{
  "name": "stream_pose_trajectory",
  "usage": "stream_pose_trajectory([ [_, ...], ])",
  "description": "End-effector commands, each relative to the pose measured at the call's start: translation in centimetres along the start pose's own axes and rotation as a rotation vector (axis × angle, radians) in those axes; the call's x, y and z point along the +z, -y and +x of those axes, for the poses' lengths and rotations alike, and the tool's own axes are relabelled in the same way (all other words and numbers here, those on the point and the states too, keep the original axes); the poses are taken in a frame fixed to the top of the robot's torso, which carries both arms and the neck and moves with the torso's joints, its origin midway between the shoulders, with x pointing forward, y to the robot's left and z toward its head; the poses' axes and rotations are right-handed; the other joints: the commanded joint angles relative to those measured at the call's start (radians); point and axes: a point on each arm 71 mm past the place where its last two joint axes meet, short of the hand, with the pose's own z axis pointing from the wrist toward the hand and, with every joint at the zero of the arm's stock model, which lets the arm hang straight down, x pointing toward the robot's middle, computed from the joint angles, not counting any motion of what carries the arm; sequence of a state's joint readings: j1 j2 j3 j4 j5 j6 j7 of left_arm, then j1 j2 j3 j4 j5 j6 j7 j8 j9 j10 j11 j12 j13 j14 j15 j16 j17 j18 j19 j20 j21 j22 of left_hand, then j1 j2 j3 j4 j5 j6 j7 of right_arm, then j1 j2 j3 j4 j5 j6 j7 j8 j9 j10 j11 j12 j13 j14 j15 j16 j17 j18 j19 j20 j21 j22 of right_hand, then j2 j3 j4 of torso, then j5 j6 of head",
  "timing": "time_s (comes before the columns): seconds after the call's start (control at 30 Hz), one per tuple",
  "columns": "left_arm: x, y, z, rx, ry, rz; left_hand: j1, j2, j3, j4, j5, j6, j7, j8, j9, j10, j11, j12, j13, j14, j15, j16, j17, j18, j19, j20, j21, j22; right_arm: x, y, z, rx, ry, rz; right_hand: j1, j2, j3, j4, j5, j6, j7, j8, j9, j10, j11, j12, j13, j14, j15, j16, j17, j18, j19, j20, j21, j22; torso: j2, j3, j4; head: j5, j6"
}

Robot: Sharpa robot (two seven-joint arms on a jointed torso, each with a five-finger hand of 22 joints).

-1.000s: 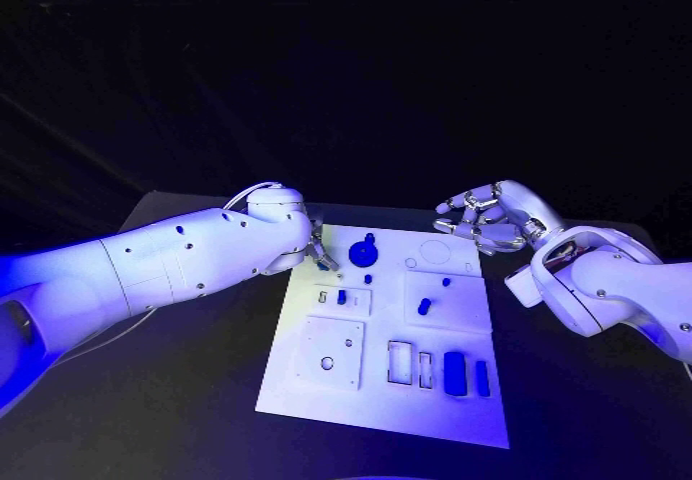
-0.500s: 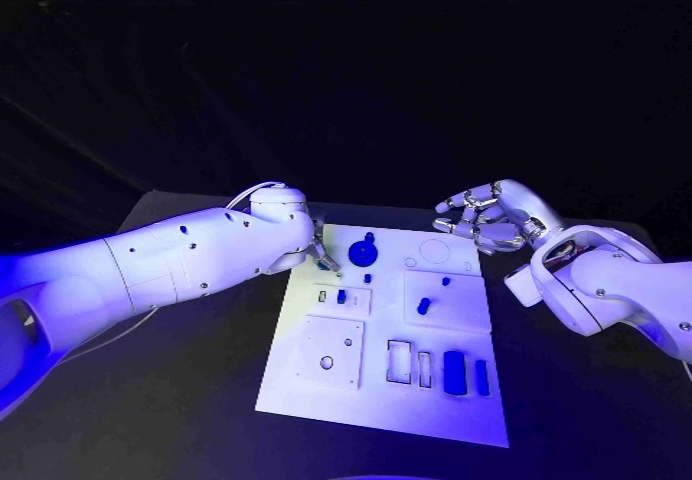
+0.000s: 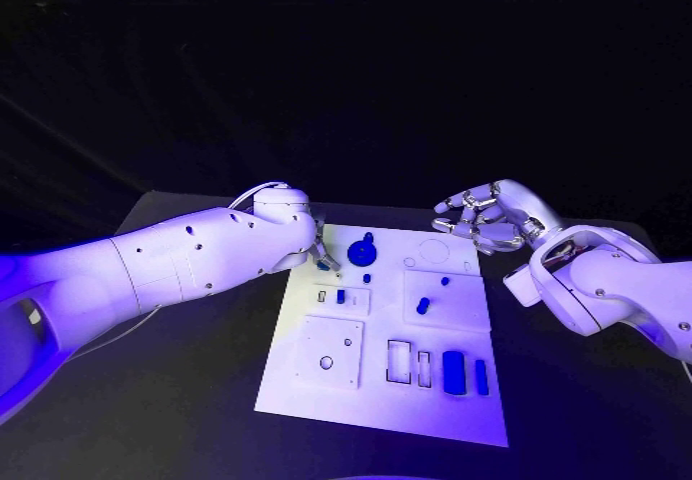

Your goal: Assemble the parts on the task board

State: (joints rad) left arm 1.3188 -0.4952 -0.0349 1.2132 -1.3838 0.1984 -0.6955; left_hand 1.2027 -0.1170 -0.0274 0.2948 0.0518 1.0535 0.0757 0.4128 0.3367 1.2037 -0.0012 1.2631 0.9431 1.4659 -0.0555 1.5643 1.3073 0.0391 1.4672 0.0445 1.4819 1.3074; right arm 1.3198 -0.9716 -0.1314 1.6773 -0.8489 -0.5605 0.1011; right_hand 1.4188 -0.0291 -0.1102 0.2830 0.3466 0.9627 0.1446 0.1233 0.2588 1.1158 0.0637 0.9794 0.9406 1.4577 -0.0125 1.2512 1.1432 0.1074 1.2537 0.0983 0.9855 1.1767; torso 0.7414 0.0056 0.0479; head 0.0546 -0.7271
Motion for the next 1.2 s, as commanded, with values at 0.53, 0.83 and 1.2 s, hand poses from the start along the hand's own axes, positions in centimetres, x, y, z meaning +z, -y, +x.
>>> stream_pose_trajectory([
  [0.53, 0.35, -0.10, 0.89, 0.061, -0.045, -0.057, 0.032, 0.003, -0.001, -0.006, -0.003, -0.010, -0.014, 0.039, 0.026, 0.031, -0.005, 0.027, 0.048, 0.105, -0.010, 0.007, 0.263, -0.009, 0.037, -0.013, 0.013, 0.149, -0.08, -0.13, 0.20, -0.005, -0.019, -0.007, 0.001, 0.009, -0.003, -0.001, 0.005, -0.006, -0.001, 0.005, 0.002, -0.002, -0.003, 0.009, 0.001, 0.001, -0.001, -0.001, 0.003, 0.018, 0.006, -0.002, -0.004, 0.001, 0.000, 0.0000, 0.0008, -0.005, -0.001],
  [0.83, 0.41, 0.07, 0.97, 0.060, -0.040, -0.056, 0.077, 0.019, 0.010, -0.011, -0.003, -0.018, -0.017, 0.060, 0.041, 0.040, -0.008, 0.032, 0.062, 0.105, -0.013, 0.007, 0.263, -0.010, 0.039, -0.015, 0.015, 0.153, -0.06, -0.16, 0.23, -0.004, -0.020, -0.008, 0.001, 0.009, -0.003, -0.001, 0.005, -0.006, -0.001, 0.005, 0.002, -0.002, -0.003, 0.009, 0.001, 0.001, -0.001, -0.001, 0.003, 0.018, 0.006, -0.002, -0.004, 0.001, -0.001, -0.0006, 0.0010, -0.007, -0.002],
  [1.2, 0.40, -0.07, 1.04, 0.032, -0.041, -0.051, 0.124, 0.057, 0.026, -0.023, -0.003, -0.027, -0.020, 0.074, 0.052, 0.040, -0.012, 0.028, 0.061, 0.105, -0.015, 0.007, 0.263, -0.010, 0.040, -0.017, 0.016, 0.154, -0.05, -0.15, 0.23, -0.004, -0.020, -0.008, 0.001, 0.009, -0.003, -0.001, 0.005, -0.006, -0.001, 0.005, 0.002, -0.002, -0.003, 0.009, 0.001, 0.001, -0.001, -0.001, 0.003, 0.018, 0.006, -0.002, -0.004, 0.001, -0.001, -0.0008, 0.0013, -0.005, 0.000],
])
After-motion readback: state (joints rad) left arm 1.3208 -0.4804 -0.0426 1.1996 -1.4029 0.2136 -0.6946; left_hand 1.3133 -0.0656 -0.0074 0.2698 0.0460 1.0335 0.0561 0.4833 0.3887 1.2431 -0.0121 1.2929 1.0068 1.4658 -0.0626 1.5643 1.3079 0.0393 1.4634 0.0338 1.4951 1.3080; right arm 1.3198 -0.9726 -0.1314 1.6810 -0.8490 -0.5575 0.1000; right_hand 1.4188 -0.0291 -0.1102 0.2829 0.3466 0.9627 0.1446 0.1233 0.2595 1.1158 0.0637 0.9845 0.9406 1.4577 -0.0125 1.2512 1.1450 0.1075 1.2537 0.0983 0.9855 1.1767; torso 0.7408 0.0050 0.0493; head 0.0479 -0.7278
